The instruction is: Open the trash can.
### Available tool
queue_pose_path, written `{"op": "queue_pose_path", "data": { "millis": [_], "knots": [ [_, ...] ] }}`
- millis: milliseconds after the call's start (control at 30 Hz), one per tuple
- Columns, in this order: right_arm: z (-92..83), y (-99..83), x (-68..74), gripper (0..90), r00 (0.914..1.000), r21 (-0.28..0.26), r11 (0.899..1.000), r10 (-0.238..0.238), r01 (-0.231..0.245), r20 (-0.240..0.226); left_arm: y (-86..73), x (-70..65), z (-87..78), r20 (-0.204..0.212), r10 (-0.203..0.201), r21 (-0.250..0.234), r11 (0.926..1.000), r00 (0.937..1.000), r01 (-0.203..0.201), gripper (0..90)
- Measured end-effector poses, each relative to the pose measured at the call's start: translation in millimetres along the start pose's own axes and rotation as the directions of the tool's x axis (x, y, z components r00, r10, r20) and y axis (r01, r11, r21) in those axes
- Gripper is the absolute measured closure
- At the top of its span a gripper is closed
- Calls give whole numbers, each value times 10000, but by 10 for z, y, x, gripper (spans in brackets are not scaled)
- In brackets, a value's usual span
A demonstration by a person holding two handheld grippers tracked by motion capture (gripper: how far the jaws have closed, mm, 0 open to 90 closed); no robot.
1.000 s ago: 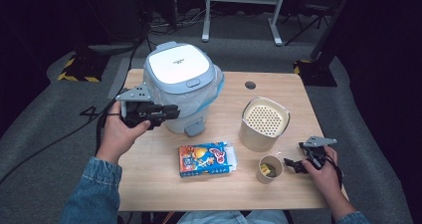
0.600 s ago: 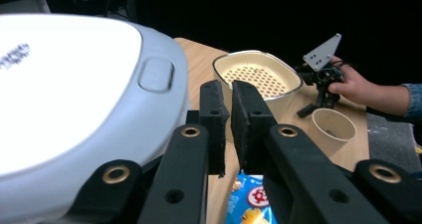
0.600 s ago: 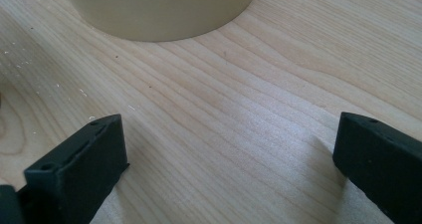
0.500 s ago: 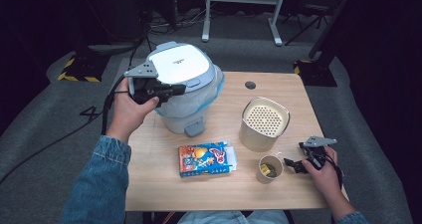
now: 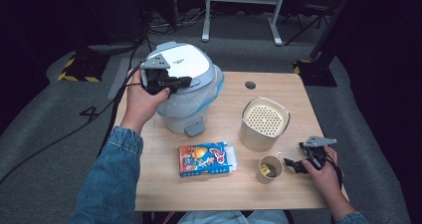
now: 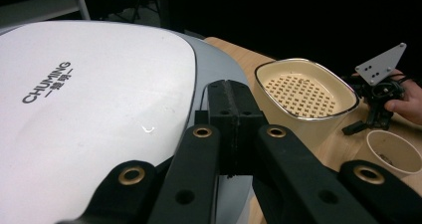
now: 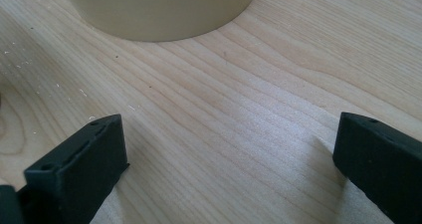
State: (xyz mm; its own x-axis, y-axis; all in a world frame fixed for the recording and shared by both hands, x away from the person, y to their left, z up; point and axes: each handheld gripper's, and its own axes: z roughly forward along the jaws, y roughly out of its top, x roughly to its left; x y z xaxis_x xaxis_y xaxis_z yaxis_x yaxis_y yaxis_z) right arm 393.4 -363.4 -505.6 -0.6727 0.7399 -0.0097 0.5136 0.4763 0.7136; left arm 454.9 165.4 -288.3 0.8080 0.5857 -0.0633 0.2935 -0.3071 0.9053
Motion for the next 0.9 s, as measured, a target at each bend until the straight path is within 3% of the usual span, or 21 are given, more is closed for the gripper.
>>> {"op": "queue_pose_path", "data": {
  "millis": [167, 233, 433, 533, 667, 900],
  "knots": [
    [0, 0, 0, 5, 10000, 1, 10000, -1, 1, 0, 16, -12, 43, 18, -2, 10, 10000, 10000, 2, 899],
    [0, 0, 0, 5, 10000, 2, 10000, -1, 1, 1, 35, -28, 53, -115, -213, 105, 9997, 9997, 214, 899],
    [0, 0, 0, 5, 10000, 2, 10000, -1, 1, 1, 60, -52, 56, -317, -100, 300, 9995, 9994, 110, 900],
    [0, 0, 0, 5, 10000, 2, 10000, -1, 1, 3, 77, -92, 74, -269, -219, 609, 9979, 9994, 235, 900],
    [0, -1, 1, 6, 10000, -8, 10000, 4, -4, -2, 80, -117, 81, -467, 136, 689, 9976, 9988, -103, 900],
    [-2, -3, 2, 6, 10000, -4, 10000, 7, -7, 0, 73, -107, 75, -419, 135, 675, 9977, 9990, -107, 900]
  ]
}}
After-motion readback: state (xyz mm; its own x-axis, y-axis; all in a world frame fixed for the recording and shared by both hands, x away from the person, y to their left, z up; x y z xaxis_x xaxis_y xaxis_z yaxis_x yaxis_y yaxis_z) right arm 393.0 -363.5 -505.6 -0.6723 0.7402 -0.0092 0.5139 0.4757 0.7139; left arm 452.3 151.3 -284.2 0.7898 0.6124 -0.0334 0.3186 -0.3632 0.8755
